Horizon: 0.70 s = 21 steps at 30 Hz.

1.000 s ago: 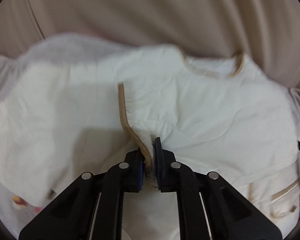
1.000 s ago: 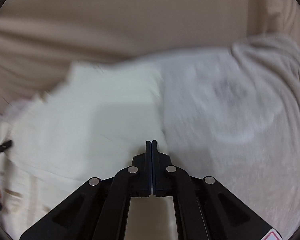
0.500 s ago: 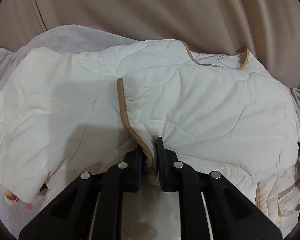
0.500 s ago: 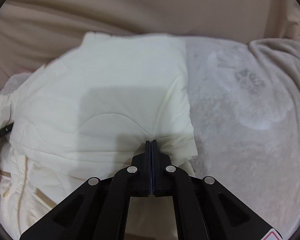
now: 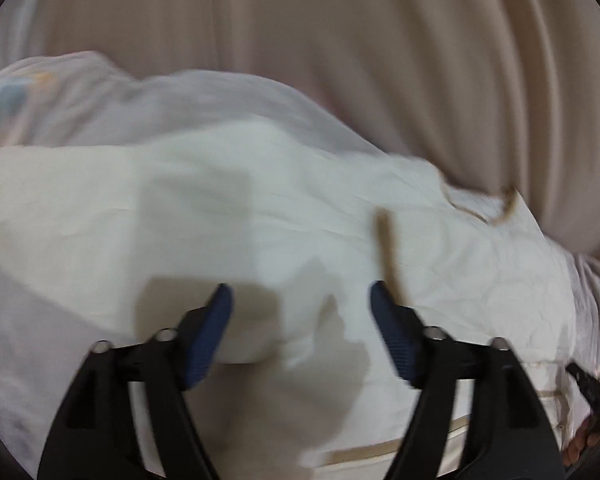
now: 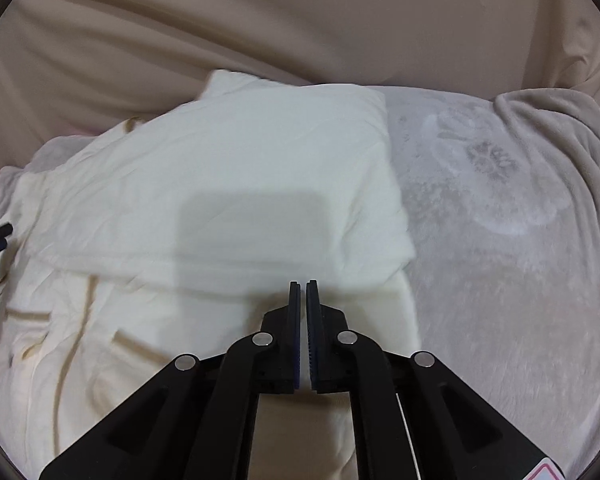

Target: Fold large clothes

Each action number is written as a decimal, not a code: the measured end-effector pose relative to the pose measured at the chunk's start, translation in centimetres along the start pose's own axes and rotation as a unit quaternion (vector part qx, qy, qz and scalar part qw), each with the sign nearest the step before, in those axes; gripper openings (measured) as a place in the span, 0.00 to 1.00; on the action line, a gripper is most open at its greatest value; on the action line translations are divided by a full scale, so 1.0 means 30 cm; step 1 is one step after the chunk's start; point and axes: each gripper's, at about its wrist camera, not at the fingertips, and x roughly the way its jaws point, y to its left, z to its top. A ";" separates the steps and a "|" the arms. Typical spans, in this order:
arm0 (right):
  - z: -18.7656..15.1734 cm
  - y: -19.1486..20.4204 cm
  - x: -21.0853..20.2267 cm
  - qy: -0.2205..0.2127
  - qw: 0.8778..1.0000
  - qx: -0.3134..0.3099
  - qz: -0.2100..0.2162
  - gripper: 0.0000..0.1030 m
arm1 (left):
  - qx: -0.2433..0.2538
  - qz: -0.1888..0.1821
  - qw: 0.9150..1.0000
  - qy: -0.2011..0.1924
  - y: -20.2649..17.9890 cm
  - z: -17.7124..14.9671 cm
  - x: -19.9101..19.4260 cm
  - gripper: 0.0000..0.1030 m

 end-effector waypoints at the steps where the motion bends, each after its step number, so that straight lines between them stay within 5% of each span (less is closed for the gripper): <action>1: -0.026 0.011 -0.013 0.004 1.000 -0.002 0.010 0.06 | -0.017 0.019 1.000 -0.005 0.074 0.007 -0.028 0.80; 4: -0.107 0.049 -0.046 0.010 1.000 -0.016 0.021 0.06 | -0.079 0.074 0.994 -0.007 0.334 0.022 -0.087 0.81; 8: -0.162 0.102 -0.062 -0.007 0.998 -0.059 -0.008 0.12 | -0.179 0.150 0.972 -0.011 0.682 0.030 -0.121 0.81; 13: -0.170 0.083 -0.046 -0.001 0.999 -0.047 0.003 0.13 | -0.251 0.184 0.950 -0.021 0.919 0.040 -0.117 0.79; 18: -0.183 0.067 -0.047 0.001 0.999 -0.036 0.005 0.14 | -0.260 0.164 0.951 -0.024 0.973 0.061 -0.063 0.53; 20: -0.184 0.071 -0.046 0.001 0.999 -0.038 0.001 0.14 | -0.254 0.146 0.956 -0.020 0.960 0.086 -0.038 0.24; 21: -0.185 0.073 -0.046 0.000 0.999 -0.039 0.001 0.14 | -0.248 0.139 0.959 -0.020 0.952 0.111 -0.037 0.19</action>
